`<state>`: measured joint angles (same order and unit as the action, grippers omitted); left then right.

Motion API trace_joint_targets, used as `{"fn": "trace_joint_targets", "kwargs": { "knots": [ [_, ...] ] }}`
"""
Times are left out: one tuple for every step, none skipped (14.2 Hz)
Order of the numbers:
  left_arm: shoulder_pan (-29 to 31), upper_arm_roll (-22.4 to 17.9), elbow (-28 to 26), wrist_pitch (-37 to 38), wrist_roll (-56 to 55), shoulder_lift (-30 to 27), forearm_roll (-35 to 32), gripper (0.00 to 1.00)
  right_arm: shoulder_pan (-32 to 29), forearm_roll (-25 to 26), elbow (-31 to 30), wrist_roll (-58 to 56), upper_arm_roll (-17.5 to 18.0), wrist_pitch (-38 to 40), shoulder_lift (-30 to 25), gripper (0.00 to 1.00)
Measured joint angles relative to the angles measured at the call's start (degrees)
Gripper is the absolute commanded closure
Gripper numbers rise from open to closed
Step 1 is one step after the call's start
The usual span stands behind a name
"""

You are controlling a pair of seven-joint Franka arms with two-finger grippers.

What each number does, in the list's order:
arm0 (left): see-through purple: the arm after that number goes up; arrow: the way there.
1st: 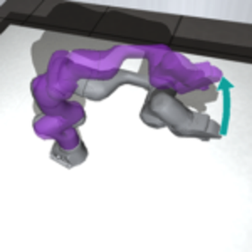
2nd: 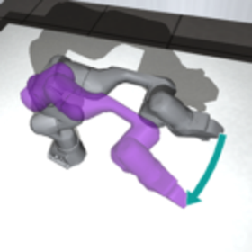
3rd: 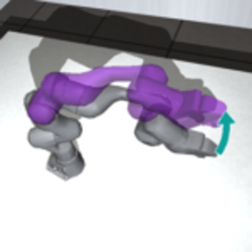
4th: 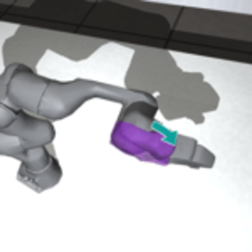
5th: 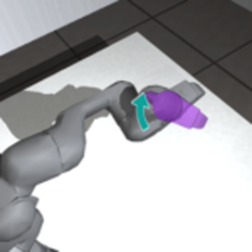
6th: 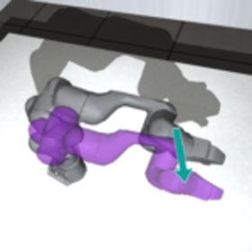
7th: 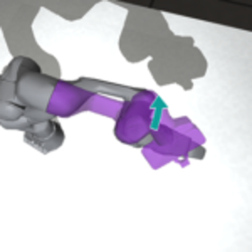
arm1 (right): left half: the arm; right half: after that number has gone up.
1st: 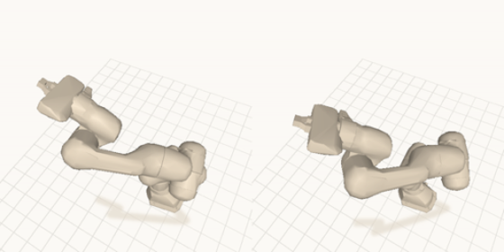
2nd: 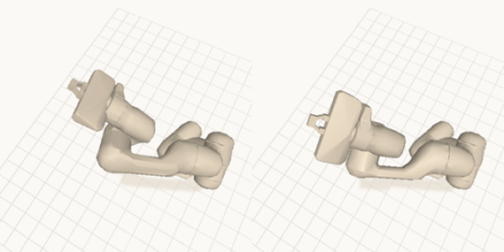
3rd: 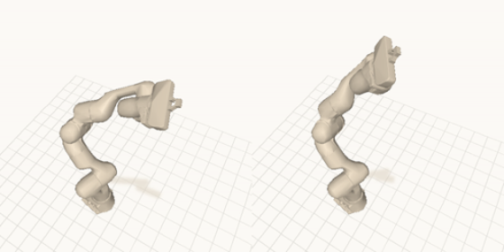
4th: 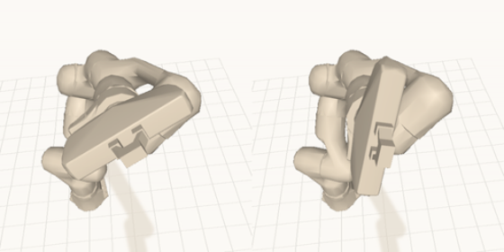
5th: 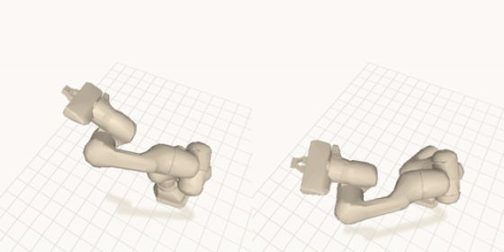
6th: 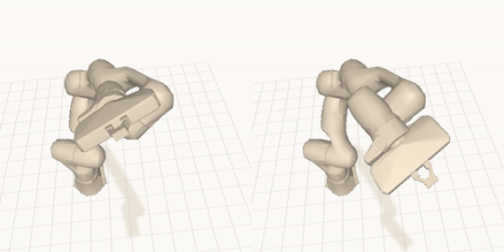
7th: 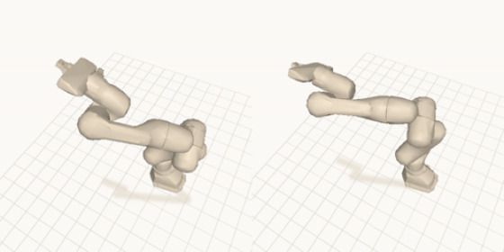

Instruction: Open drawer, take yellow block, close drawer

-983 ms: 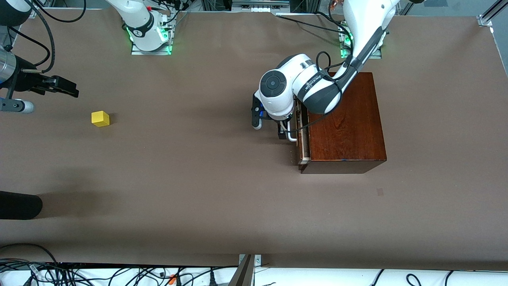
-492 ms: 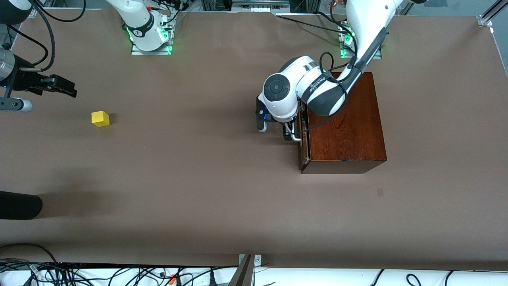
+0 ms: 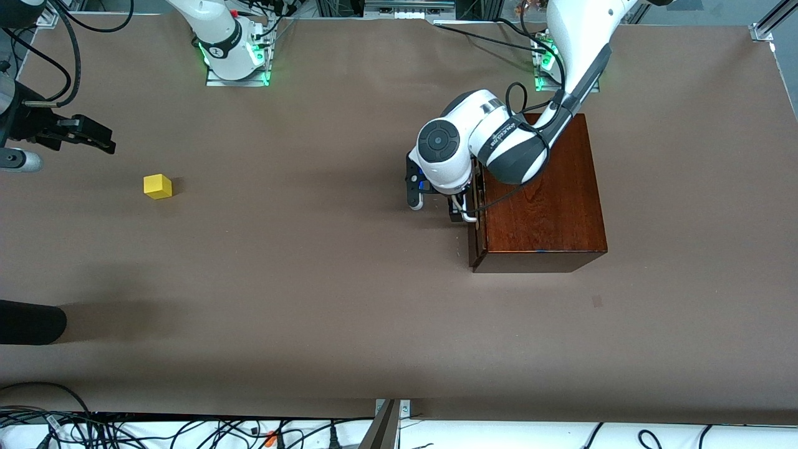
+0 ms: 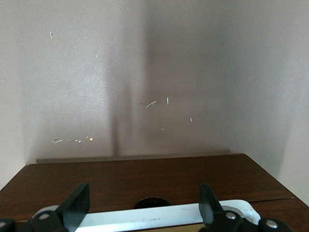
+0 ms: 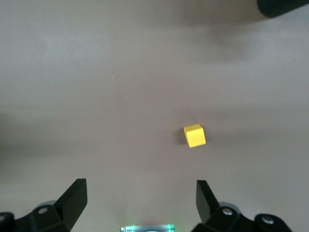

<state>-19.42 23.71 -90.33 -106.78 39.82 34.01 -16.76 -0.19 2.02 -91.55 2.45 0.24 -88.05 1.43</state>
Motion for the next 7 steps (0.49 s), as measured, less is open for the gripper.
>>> {"fn": "trace_joint_targets", "kwargs": {
  "knots": [
    [0.0, 0.0, 0.0, 0.0, 0.0, 0.0, 0.0, 0.0, 0.0, 0.0, -0.1, 0.0, 0.0, -0.4, 0.0, 0.0],
    [0.1, 0.0, 0.0, 0.0, 0.0, 0.0, 0.0, 0.0, 0.0, 0.0, -0.4, 0.0, 0.0, -0.8, 0.0, 0.0],
    [0.1, 0.0, 0.0, 0.0, 0.0, 0.0, 0.0, 0.0, 0.0, 0.0, -0.9, 0.0, 0.0, -1.2, 0.0, 0.0],
    [0.1, 0.0, 0.1, 0.0, 0.0, 0.0, 0.0, 0.0, 0.0, 0.0, -1.2, 0.0, 0.0, -1.3, 0.0, 0.0],
    [0.1, 0.0, 0.3, 0.0, -0.1, -0.1, 0.0, 0.0, 0.0, 0.0, -1.3, 0.0, 0.0, -1.3, 0.0, 0.0],
    [0.1, 0.0, 0.8, 0.0, -0.5, -0.3, 0.0, 0.0, 0.0, 0.0, -1.3, 0.0, 0.0, -1.2, 0.0, 0.0],
    [0.2, 0.3, 1.4, 0.0, -1.9, -0.6, 0.0, 0.0, 0.0, 0.0, -1.3, 0.0, 0.0, -0.9, 0.0, 0.0]
  ]
}}
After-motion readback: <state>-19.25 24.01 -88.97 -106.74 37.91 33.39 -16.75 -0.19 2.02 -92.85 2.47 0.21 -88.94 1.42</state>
